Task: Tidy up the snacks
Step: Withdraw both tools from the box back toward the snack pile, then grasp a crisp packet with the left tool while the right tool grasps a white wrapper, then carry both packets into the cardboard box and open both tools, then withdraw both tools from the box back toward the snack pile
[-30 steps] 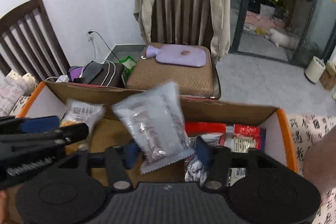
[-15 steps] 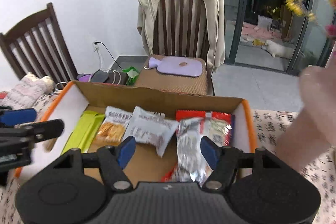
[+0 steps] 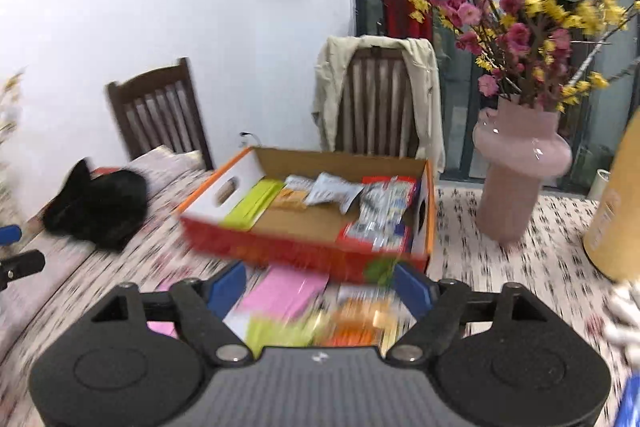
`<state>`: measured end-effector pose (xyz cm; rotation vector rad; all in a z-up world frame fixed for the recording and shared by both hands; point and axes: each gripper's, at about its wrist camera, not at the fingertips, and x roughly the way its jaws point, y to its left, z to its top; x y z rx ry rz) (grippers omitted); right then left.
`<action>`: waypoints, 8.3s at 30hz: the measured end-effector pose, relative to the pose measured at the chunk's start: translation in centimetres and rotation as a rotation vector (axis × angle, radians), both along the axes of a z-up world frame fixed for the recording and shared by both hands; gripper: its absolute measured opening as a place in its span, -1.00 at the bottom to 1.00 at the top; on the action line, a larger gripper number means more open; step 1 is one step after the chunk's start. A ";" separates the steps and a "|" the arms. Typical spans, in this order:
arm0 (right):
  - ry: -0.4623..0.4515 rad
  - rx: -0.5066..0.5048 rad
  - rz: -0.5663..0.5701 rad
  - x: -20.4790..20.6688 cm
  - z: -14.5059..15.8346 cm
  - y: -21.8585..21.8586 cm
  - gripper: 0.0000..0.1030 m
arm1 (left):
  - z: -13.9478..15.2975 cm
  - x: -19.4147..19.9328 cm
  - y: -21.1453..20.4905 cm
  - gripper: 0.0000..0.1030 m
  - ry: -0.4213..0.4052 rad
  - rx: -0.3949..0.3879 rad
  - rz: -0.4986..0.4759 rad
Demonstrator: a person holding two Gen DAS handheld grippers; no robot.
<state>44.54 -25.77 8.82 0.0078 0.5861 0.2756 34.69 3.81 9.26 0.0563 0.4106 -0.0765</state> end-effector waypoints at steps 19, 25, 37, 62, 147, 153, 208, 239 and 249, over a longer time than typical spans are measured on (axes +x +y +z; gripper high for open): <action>-0.086 0.025 -0.072 -30.5 -8.8 0.7 0.83 | -7.2 -21.9 1.4 1.00 0.025 -0.080 0.077; -0.112 0.055 -0.085 -32.8 -8.9 0.7 0.83 | -7.4 -23.1 1.3 1.00 0.016 -0.078 0.068; -0.129 0.072 -0.119 -32.9 -8.8 0.0 0.83 | -7.8 -22.7 0.4 1.00 0.034 -0.057 0.050; -0.013 0.010 0.039 -15.3 -8.0 4.4 0.45 | -7.5 -1.9 2.0 0.66 0.212 -0.044 -0.064; -0.026 0.122 0.087 -19.3 -6.5 1.2 -0.19 | -3.1 -9.1 -0.7 -0.17 0.059 -0.136 -0.122; -0.061 0.093 0.078 -15.4 -4.0 1.5 -0.19 | 0.0 -5.1 -0.5 -0.17 0.011 -0.125 -0.164; 0.077 0.062 -0.072 14.3 -1.7 2.3 0.52 | -0.7 20.0 -1.3 0.94 0.140 -0.020 -0.002; -0.096 0.011 -0.179 -28.8 -10.1 0.6 0.70 | -8.2 -18.1 -1.1 1.00 0.083 -0.050 0.032; -0.088 0.005 -0.171 -28.8 -10.4 1.0 0.70 | -8.3 -17.5 -1.5 1.00 0.095 -0.043 0.029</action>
